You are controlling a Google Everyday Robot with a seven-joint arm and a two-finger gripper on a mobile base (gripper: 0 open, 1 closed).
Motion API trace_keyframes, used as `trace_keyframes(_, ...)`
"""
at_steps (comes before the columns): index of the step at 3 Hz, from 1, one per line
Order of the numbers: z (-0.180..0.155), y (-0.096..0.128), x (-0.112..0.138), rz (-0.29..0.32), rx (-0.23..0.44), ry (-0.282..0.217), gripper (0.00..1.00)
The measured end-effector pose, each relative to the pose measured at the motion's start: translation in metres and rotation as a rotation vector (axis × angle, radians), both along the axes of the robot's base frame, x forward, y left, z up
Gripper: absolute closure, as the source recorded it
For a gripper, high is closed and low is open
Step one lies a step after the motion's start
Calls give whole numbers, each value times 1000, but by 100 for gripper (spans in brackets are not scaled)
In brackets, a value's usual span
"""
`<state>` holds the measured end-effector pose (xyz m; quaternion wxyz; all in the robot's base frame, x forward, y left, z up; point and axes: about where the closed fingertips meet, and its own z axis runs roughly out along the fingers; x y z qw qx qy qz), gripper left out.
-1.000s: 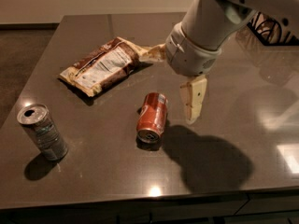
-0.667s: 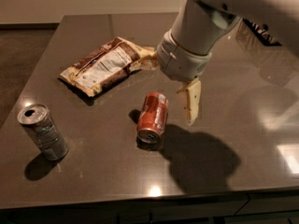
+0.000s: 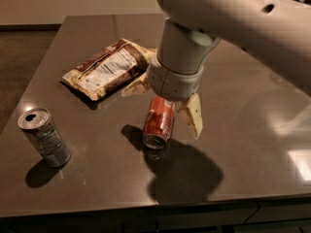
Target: Place coke can upright
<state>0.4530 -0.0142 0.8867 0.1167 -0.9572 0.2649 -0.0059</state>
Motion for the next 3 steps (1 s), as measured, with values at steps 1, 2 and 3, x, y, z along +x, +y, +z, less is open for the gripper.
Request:
trace_keyframes(1, -11, 5, -9, 53, -52, -11, 0)
trace_keyframes(2, -20, 8, -9, 78, -85, -16, 0)
trace_keyframes(3, -29, 10, -7, 98, -109, -16, 0)
